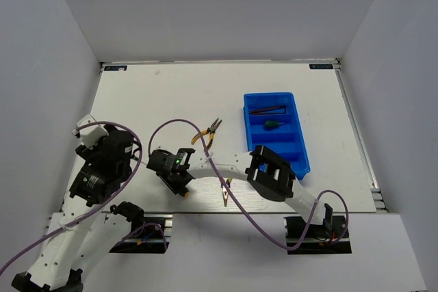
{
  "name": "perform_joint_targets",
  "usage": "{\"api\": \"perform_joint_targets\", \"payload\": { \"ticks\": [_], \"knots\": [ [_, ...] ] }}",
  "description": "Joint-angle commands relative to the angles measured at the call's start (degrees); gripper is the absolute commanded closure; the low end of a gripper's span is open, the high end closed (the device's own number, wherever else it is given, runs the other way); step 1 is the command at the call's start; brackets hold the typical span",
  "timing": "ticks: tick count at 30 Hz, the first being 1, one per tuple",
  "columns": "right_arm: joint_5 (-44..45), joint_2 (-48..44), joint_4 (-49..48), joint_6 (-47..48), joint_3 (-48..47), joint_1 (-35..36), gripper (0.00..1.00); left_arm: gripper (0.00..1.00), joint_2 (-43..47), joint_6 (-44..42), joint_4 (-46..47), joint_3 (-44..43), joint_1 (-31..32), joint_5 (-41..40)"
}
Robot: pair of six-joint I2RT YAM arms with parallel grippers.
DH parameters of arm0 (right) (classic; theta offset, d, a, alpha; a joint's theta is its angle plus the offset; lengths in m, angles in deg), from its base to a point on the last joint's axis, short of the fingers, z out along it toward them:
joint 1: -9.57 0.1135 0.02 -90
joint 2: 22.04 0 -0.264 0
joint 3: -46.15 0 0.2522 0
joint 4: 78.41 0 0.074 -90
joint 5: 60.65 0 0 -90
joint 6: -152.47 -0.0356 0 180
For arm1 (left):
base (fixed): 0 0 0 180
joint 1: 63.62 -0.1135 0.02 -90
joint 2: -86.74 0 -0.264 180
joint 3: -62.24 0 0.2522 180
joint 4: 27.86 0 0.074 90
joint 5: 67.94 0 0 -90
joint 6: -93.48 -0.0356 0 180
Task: Sort the tools into containers
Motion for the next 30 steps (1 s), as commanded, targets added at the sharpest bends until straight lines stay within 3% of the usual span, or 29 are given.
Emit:
{"api": "perform_joint_targets", "payload": {
  "ticks": [1, 9, 15, 20, 21, 23, 26, 30],
  "knots": [
    [1.6, -5.3, 0.4, 10.7, 1.8, -3.6, 1.00, 0.23, 0.3, -5.1, 5.0, 1.9, -0.1, 3.0],
    [7.6, -25.4, -0.6, 23.0, 11.5, -18.0, 1.00, 0.17, -1.7, -6.1, 6.5, 1.4, -0.1, 5.3],
    [10.5, -39.6, -7.5, 40.5, 22.6, -28.2, 1.00, 0.17, -2.3, -7.5, 7.6, 1.9, -0.1, 7.7],
    [0.5, -46.9, -9.8, 54.0, 35.0, -38.8, 1.00, 0.17, -2.3, -9.7, 9.0, 2.5, -0.1, 8.9],
    [-0.6, -47.8, -12.5, 61.2, 36.9, -41.7, 1.00, 0.17, -2.3, -10.4, 9.9, 2.5, -0.1, 9.6],
    [-8.1, -50.9, -18.2, 66.2, 43.4, -46.0, 1.00, 0.17, -2.8, -11.3, 10.6, 3.0, -0.1, 10.3],
    [-17.8, -50.1, -16.6, 75.2, 42.9, -52.1, 1.00, 0.17, -4.1, -12.0, 11.4, 3.0, -0.1, 11.7],
    [-23.1, -44.4, -12.2, 81.1, 37.2, -57.2, 1.00, 0.17, -5.3, -12.6, 11.9, 3.0, -0.1, 12.7]
  ]
}}
